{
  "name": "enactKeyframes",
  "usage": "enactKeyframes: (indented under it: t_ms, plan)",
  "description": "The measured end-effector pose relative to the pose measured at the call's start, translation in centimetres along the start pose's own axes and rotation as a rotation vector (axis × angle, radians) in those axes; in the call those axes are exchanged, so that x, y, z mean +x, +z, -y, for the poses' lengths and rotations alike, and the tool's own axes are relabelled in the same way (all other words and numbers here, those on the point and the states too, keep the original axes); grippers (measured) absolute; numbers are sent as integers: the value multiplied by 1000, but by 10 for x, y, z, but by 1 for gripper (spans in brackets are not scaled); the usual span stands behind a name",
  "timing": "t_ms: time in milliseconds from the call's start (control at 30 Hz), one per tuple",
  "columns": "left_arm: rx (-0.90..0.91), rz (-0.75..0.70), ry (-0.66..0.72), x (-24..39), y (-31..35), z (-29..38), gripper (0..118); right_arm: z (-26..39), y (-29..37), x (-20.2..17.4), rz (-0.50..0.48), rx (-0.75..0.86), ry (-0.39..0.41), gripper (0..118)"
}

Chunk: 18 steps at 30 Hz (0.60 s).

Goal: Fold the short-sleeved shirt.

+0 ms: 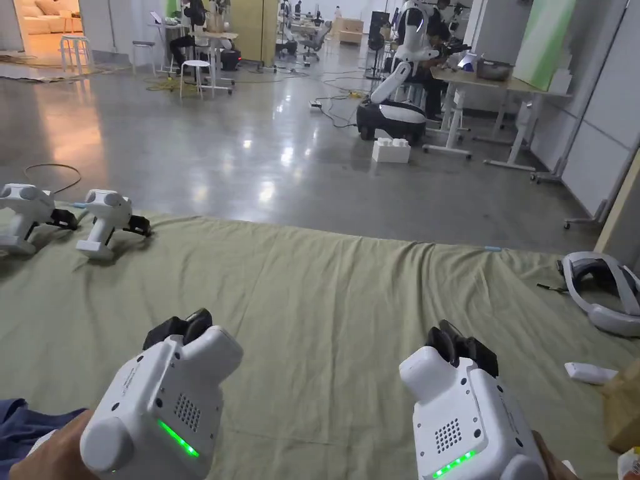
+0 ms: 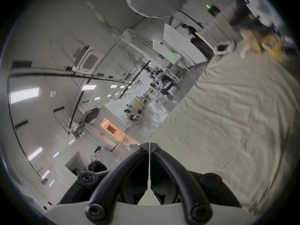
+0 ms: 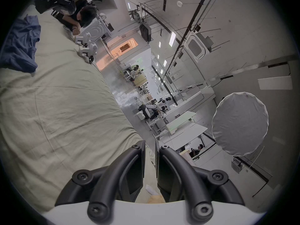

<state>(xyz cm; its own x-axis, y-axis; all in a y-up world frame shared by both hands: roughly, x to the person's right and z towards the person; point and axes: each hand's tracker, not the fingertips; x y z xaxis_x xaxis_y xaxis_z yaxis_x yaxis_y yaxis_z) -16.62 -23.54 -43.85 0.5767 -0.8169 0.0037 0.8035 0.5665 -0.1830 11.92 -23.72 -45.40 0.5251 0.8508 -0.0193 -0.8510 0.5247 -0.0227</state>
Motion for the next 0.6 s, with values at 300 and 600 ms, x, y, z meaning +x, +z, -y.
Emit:
enactKeyframes:
  t_ms: [300, 600]
  plan:
    - [20, 75, 995, -30, 9, 17, 4, -11, 25, 40, -72, -174, -1049, 16]
    - [47, 64, 1288, -44, 18, 33, 4, 24, 12, 21, -51, -160, -1136, 16]
